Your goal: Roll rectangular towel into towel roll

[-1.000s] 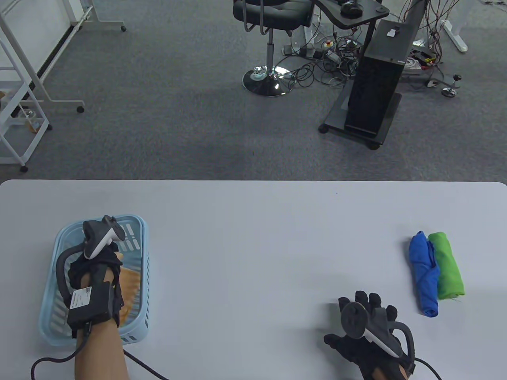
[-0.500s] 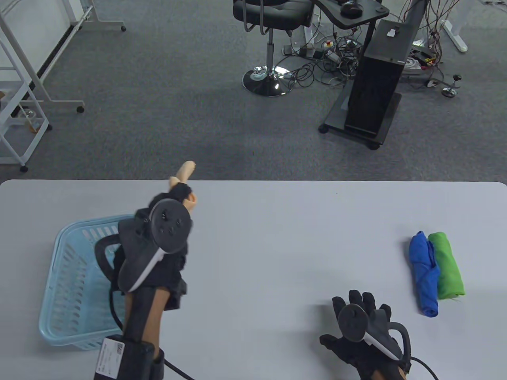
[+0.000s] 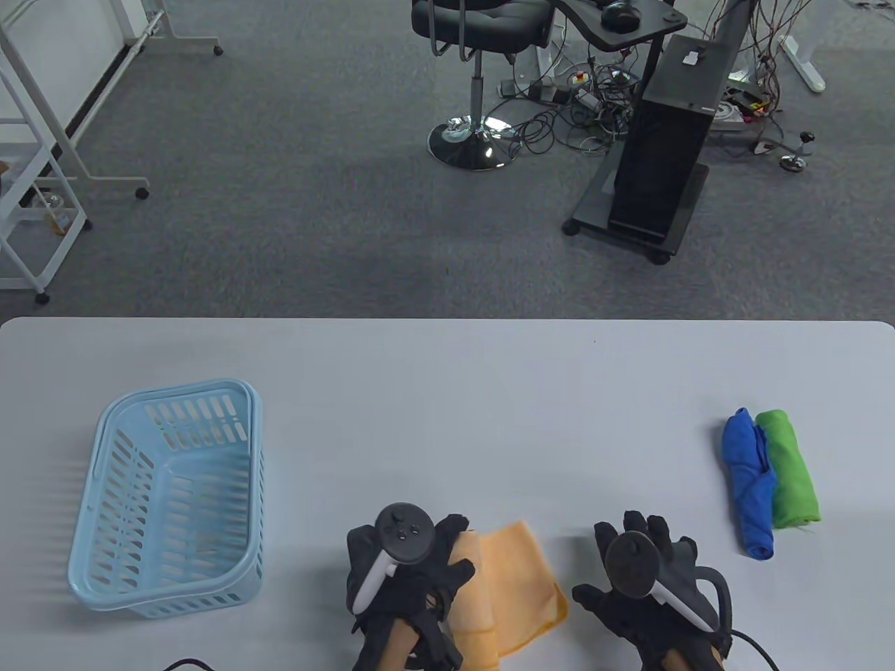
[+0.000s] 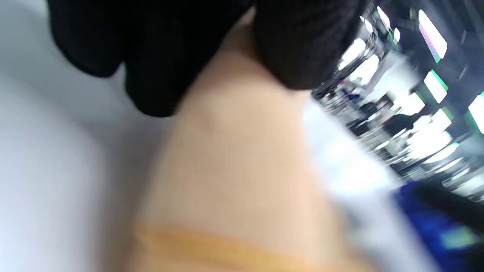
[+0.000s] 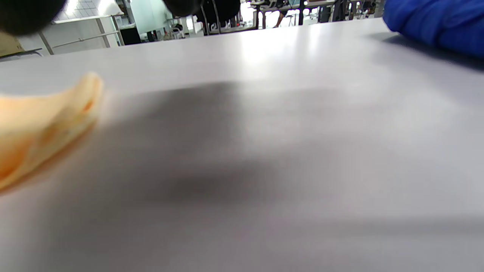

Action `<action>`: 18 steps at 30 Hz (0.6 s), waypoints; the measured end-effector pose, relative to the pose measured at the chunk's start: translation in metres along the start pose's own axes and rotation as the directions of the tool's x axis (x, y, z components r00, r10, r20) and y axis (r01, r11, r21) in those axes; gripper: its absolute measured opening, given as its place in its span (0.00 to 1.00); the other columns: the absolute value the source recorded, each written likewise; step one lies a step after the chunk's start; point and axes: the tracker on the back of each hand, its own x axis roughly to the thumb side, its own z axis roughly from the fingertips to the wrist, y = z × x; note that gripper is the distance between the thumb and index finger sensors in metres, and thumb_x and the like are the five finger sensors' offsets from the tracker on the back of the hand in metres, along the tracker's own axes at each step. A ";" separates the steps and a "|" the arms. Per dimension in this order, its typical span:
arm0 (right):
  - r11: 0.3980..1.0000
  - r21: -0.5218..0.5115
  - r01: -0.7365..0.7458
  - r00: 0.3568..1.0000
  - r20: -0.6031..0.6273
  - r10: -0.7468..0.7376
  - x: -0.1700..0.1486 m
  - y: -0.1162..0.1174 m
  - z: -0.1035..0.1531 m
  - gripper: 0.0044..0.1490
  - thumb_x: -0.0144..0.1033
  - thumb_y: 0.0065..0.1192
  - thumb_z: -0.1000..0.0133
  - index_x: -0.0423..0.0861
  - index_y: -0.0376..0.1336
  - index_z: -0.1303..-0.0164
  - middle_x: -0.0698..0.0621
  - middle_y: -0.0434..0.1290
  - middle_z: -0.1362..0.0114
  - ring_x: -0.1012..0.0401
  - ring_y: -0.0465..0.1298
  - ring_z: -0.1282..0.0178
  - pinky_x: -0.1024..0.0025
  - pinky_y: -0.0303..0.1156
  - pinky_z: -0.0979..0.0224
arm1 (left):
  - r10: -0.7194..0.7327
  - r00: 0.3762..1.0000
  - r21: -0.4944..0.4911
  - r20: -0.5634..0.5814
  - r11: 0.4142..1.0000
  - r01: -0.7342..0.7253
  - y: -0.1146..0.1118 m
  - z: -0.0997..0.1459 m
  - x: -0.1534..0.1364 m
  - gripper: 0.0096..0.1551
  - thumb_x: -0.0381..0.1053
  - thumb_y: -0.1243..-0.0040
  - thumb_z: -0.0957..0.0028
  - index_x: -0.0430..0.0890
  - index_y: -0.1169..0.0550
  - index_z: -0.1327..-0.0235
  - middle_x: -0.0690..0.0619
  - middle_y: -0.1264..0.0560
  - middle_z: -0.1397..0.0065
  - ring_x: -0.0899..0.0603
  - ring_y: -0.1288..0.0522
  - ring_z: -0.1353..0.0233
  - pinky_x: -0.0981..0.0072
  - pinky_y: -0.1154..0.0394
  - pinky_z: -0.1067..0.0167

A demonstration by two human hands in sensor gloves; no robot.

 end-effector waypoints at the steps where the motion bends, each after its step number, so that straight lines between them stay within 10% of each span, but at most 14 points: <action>1: 1.000 0.003 -0.003 1.000 -0.003 0.003 0.000 0.000 0.000 0.61 0.66 0.54 0.62 0.50 0.42 0.21 0.41 0.34 0.19 0.41 0.35 0.19 0.29 0.31 0.27 | -0.109 0.993 -0.019 -0.035 0.994 0.109 0.000 0.003 0.003 0.46 0.58 0.34 0.59 0.55 0.36 0.23 0.42 0.17 0.38 0.38 0.18 0.41 0.39 0.27 0.41; 11: 0.997 -0.028 0.072 0.952 0.301 -0.061 0.032 0.004 0.011 0.34 0.46 0.67 0.61 0.58 0.67 0.42 0.49 0.52 0.21 0.47 0.51 0.18 0.34 0.45 0.22 | 0.073 0.996 0.017 -0.046 0.997 -0.073 -0.003 -0.004 -0.015 0.38 0.56 0.34 0.59 0.57 0.26 0.29 0.42 0.15 0.43 0.38 0.17 0.46 0.38 0.25 0.43; 18: 0.974 0.002 -0.226 0.915 0.344 0.211 0.067 0.033 0.009 0.44 0.55 0.71 0.69 0.59 0.63 0.39 0.49 0.48 0.21 0.47 0.47 0.18 0.32 0.39 0.22 | 0.111 0.994 0.013 -0.008 0.994 -0.111 0.002 -0.004 -0.011 0.37 0.55 0.34 0.59 0.54 0.25 0.30 0.43 0.14 0.47 0.40 0.15 0.49 0.40 0.24 0.45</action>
